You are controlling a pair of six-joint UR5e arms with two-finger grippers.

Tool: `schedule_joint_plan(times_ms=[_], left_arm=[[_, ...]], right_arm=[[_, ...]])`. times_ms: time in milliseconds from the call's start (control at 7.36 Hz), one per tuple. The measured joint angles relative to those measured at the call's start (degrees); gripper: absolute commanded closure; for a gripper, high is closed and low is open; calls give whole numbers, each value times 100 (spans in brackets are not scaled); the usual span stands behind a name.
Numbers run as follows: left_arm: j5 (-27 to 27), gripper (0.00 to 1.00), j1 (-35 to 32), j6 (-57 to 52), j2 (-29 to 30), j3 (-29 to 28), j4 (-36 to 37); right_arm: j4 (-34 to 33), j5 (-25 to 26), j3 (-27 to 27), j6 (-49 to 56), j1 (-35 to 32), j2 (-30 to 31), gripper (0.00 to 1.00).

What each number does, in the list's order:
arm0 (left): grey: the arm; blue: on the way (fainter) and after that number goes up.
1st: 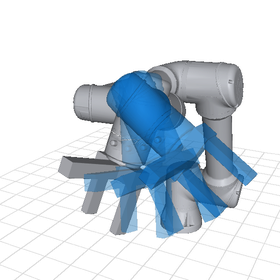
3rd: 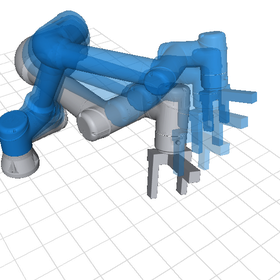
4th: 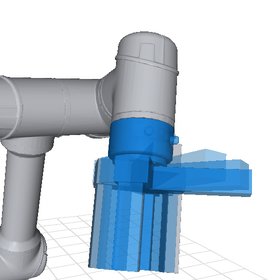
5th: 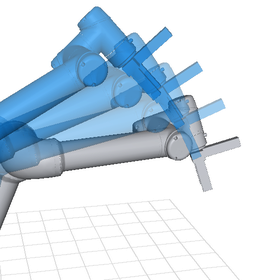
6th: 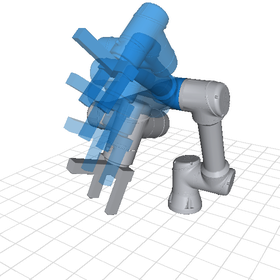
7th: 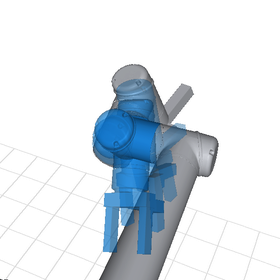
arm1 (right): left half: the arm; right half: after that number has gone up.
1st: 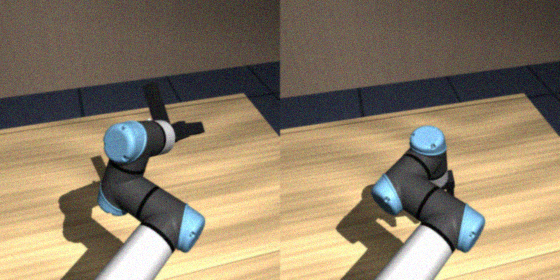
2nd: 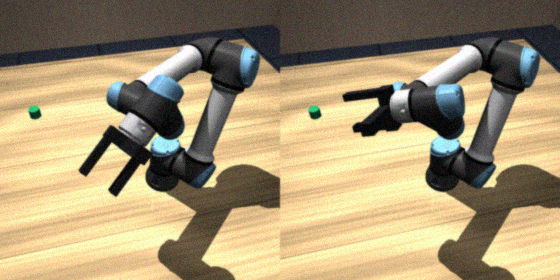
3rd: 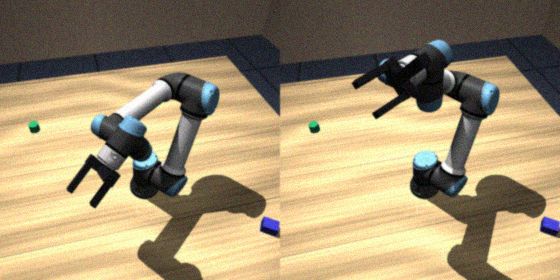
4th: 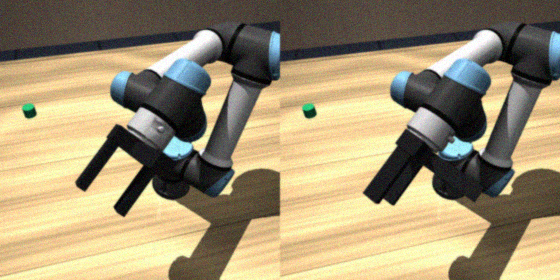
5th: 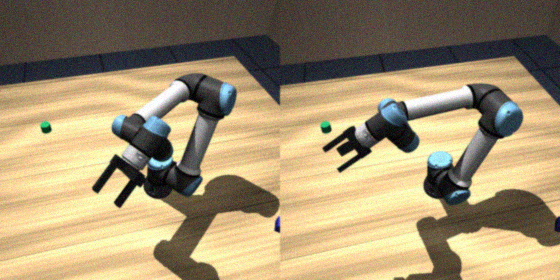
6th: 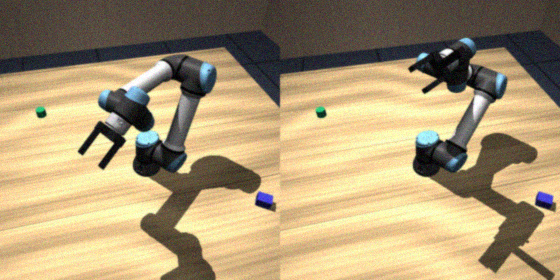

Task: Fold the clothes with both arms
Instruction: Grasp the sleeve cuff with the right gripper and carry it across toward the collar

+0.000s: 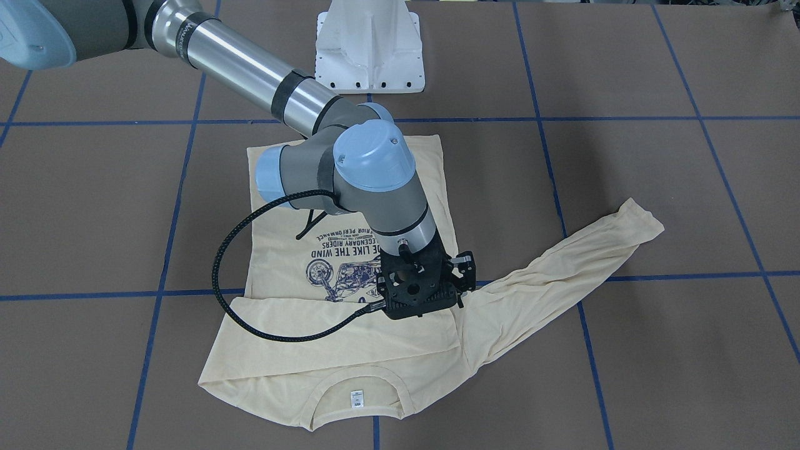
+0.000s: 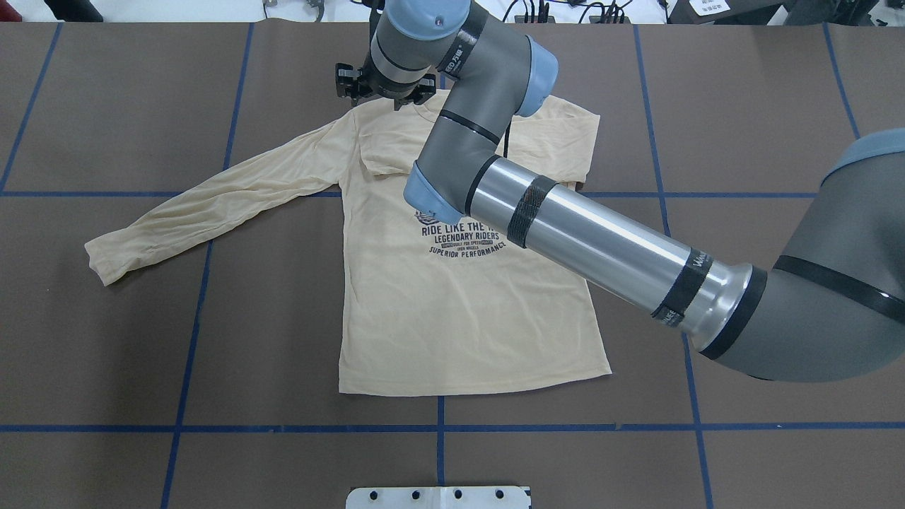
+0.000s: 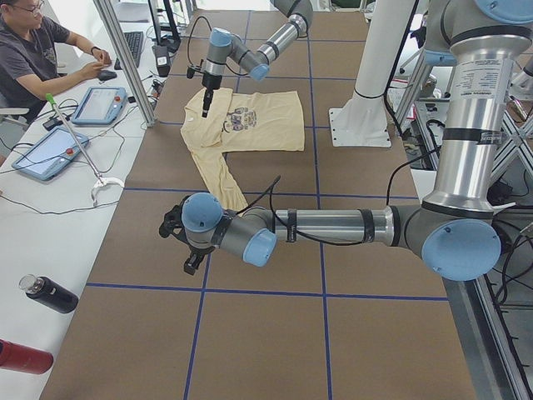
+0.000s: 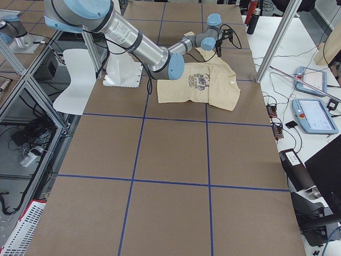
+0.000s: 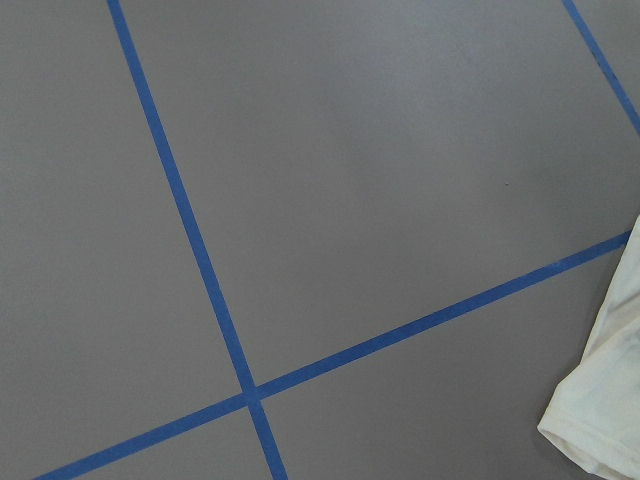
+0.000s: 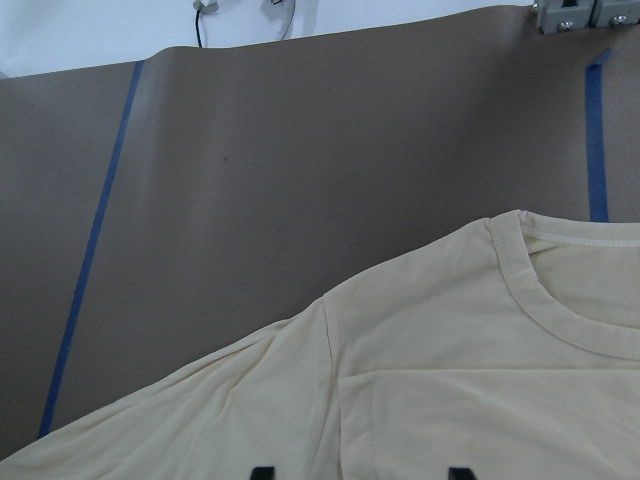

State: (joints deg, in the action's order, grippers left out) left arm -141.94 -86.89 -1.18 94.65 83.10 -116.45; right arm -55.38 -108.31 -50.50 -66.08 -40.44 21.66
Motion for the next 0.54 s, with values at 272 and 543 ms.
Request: schedule_joint_plan(times_ms=[272, 543], left_arm=[[16, 0, 17, 400, 23, 53, -49], [136, 0, 206, 1268, 31, 69, -661]], right_arm=[[-36, 15, -64, -185, -7, 35, 0], [-667, -19, -494, -185, -33, 252, 0]])
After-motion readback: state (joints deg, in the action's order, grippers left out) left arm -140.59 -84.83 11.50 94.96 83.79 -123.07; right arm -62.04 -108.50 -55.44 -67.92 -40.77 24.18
